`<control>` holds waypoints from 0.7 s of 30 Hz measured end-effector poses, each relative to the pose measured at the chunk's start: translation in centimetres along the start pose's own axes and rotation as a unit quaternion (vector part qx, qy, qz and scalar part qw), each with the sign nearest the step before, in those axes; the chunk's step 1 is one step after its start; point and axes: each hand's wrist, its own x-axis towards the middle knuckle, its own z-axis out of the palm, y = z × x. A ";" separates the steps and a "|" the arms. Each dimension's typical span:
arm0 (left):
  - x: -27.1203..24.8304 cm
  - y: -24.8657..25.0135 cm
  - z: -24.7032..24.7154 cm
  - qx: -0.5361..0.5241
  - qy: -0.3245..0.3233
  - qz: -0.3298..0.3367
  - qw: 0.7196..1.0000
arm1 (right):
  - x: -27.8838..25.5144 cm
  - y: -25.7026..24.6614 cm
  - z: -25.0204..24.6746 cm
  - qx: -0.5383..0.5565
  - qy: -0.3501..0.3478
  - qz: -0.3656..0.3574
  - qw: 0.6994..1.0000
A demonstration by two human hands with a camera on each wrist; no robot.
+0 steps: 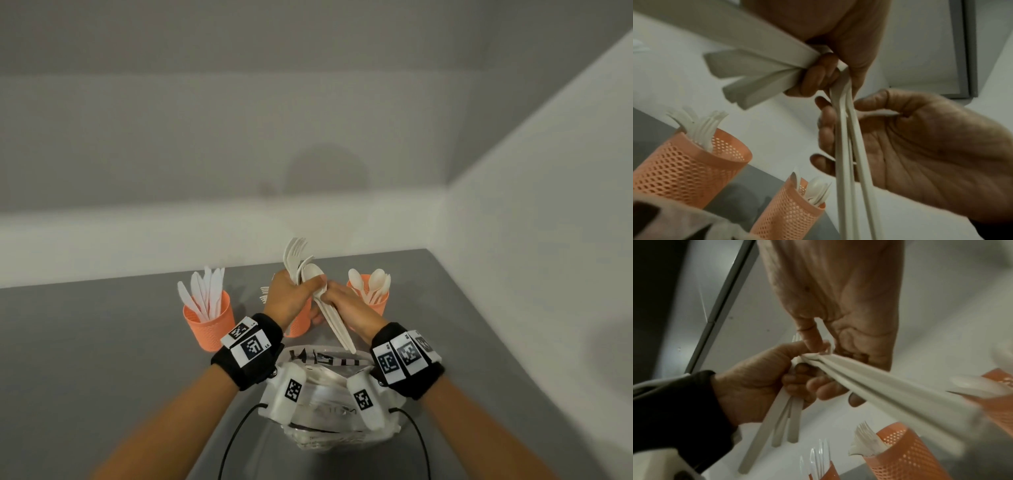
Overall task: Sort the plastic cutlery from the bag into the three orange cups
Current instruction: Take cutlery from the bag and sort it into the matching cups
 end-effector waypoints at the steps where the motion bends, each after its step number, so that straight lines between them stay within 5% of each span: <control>1: 0.2 0.0 0.3 -0.003 -0.004 0.010 1.000 | 0.4 0.0 0.0 0.002 0.011 -0.003 1.000; 8: 2.0 -1.3 -0.2 -0.016 -0.077 -0.021 0.997 | 2.4 1.4 -2.4 0.086 0.093 0.029 0.992; 13: 4.1 -3.6 -2.3 -0.027 0.016 -0.056 0.998 | 3.5 1.2 -6.0 0.181 0.198 0.002 0.963; 21: 8.0 -2.9 -3.6 -0.091 0.205 -0.031 0.974 | 7.1 1.6 -9.4 0.184 0.374 -0.021 0.909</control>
